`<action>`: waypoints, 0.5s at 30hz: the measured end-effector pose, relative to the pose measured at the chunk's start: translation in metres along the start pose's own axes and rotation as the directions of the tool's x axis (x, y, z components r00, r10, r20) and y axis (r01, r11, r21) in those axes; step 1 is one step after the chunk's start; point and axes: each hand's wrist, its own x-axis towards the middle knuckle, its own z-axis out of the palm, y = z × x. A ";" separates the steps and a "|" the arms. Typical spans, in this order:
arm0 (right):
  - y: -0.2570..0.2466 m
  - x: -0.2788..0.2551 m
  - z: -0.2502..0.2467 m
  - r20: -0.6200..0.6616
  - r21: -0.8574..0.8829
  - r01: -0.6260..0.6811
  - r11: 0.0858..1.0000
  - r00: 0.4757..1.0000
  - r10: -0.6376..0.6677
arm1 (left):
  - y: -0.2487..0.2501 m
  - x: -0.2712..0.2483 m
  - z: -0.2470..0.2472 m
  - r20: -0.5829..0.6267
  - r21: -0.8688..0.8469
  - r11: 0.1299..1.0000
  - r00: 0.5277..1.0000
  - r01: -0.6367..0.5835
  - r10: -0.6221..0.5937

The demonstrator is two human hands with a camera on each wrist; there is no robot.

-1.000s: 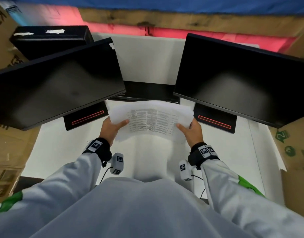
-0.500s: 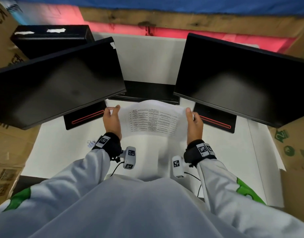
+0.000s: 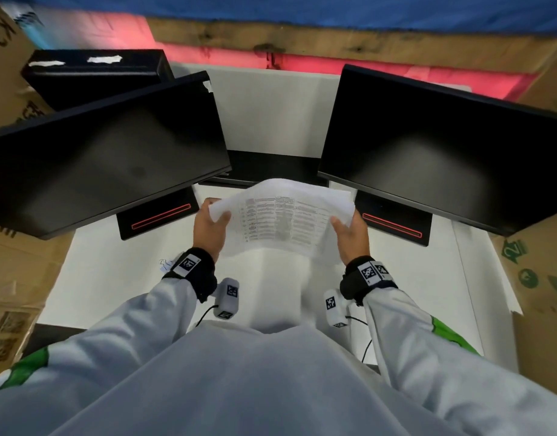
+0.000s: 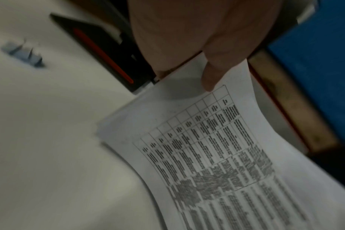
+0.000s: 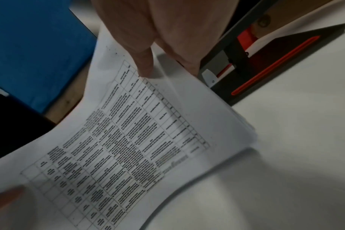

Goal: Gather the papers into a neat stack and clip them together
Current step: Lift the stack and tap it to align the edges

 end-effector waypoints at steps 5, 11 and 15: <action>-0.007 0.006 -0.004 -0.052 0.160 0.024 0.987 0.998 -0.016 | 0.007 0.009 -0.007 -0.031 -0.158 0.987 0.999 -0.041 0.036; -0.009 0.003 0.013 -0.178 0.151 -0.024 0.988 0.983 0.051 | 0.003 0.007 0.018 -0.082 -0.228 0.970 0.991 0.084 -0.106; -0.017 0.011 0.017 -0.145 0.140 0.024 0.990 0.989 -0.003 | 0.011 0.018 0.023 -0.062 -0.138 0.990 0.998 -0.004 -0.005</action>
